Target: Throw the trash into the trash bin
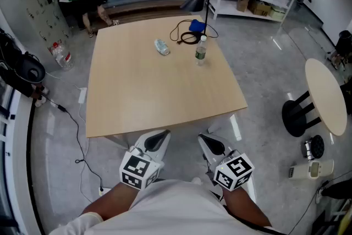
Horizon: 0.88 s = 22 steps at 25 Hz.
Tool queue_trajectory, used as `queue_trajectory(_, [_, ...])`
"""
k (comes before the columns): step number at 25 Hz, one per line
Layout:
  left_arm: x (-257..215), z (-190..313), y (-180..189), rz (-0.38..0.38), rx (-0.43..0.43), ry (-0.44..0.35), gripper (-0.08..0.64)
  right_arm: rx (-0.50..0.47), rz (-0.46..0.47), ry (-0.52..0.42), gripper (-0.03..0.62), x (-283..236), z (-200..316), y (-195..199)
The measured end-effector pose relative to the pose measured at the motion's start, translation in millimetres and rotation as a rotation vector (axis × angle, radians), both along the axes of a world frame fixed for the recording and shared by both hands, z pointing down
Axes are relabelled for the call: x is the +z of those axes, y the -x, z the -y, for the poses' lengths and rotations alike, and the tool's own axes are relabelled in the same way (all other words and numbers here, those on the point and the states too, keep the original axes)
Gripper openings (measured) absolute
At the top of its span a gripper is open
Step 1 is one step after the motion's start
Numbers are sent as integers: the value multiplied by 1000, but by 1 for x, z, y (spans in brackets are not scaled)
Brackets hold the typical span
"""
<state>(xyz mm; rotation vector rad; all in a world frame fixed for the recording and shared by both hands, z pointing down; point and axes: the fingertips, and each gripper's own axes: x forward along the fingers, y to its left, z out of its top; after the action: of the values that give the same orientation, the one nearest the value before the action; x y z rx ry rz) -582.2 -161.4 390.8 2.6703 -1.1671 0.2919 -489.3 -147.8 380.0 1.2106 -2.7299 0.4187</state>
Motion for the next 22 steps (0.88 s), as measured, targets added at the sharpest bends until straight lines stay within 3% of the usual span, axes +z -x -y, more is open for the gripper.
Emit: queue_trajectory(22, [3,1,-2,-76,-5,67,6,-19,50,8,2,-4,-3,7])
